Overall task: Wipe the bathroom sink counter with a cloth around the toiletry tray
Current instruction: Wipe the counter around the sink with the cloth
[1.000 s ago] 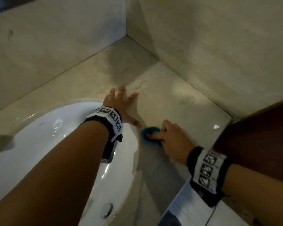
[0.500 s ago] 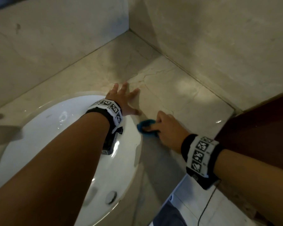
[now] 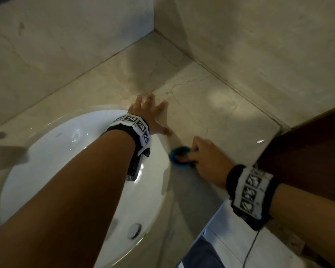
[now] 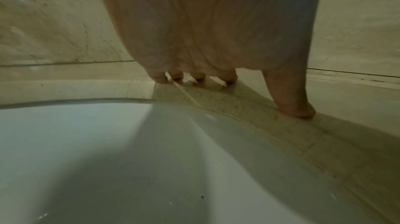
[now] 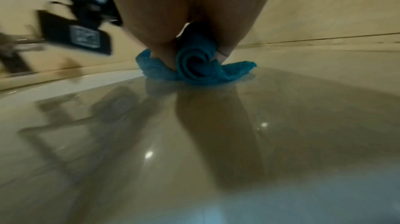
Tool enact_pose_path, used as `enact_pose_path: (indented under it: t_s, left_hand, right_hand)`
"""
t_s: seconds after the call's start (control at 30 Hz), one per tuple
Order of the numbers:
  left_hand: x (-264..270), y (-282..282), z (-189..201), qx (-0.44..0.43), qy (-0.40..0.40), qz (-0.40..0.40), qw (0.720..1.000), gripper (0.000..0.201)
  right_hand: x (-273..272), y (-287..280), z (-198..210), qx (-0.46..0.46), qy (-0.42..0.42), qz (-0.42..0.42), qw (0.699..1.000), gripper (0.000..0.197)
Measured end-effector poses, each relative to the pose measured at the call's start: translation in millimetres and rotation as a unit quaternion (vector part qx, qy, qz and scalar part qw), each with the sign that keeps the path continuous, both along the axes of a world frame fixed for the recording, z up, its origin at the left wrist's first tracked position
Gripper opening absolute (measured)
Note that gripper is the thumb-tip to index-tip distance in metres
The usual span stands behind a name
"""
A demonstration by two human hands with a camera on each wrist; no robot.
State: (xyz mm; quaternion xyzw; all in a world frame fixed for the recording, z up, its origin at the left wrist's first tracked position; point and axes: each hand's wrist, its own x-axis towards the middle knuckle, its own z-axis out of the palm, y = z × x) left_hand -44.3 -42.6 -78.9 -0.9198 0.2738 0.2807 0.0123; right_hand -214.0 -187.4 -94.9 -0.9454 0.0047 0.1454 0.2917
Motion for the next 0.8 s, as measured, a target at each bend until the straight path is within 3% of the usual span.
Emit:
enact_pose_path:
  t_s: [0.07, 0.13, 0.23, 0.37, 0.47, 0.53, 0.57, 0.63, 0.7, 0.73, 0.8]
  left_hand:
    - [-1.2, -0.1, 2.5, -0.003, -0.004, 0.000, 1.000, 0.104]
    - [-1.5, 0.0, 2.6, -0.003, -0.003, 0.000, 1.000, 0.105]
    - [-0.4, 0.8, -1.0, -0.001, 0.008, 0.007, 1.000, 0.107]
    - [-0.4, -0.1, -0.3, 0.004, 0.012, 0.009, 1.000, 0.108]
    - [0.6, -1.1, 0.3, 0.000, 0.007, 0.008, 1.000, 0.108]
    - [1.5, -0.6, -0.8, 0.000, 0.004, 0.004, 1.000, 0.108]
    - [1.2, -0.4, -1.5, 0.001, 0.004, 0.005, 1.000, 0.108]
    - [0.6, -1.1, -2.2, 0.002, 0.001, 0.008, 1.000, 0.108]
    - [-0.5, -2.2, -2.6, 0.001, -0.005, 0.006, 1.000, 0.107]
    - [-0.6, -2.8, -3.6, -0.001, -0.008, 0.006, 1.000, 0.107]
    - [0.5, -2.5, -6.1, -0.004, -0.008, 0.012, 1.000, 0.108]
  right_hand:
    - [-15.4, 3.8, 4.5, 0.013, 0.014, 0.053, 0.998, 0.046]
    - [-5.0, -5.4, 7.6, 0.024, 0.013, 0.039, 0.999, 0.045]
    - [34.8, -32.4, 1.8, -0.003, -0.035, -0.073, 0.997, 0.025]
    - [57.0, -51.0, -4.6, -0.052, -0.053, -0.189, 0.979, 0.038]
    - [24.8, -27.6, -1.4, -0.054, -0.023, -0.108, 0.992, 0.035]
    - [-6.7, -5.1, 0.3, -0.033, -0.029, -0.040, 0.998, 0.014]
    - [-17.8, 0.0, 1.0, -0.017, -0.018, -0.023, 0.999, 0.018]
    - [-22.6, -4.1, -4.8, 0.005, -0.030, -0.017, 0.999, 0.033]
    - [-9.6, -17.9, -4.7, 0.011, -0.015, -0.047, 0.999, 0.013]
    - [-0.2, -28.1, -5.8, -0.007, -0.026, -0.062, 0.998, 0.015]
    - [17.3, -56.9, -7.4, -0.052, -0.059, -0.132, 0.988, 0.034]
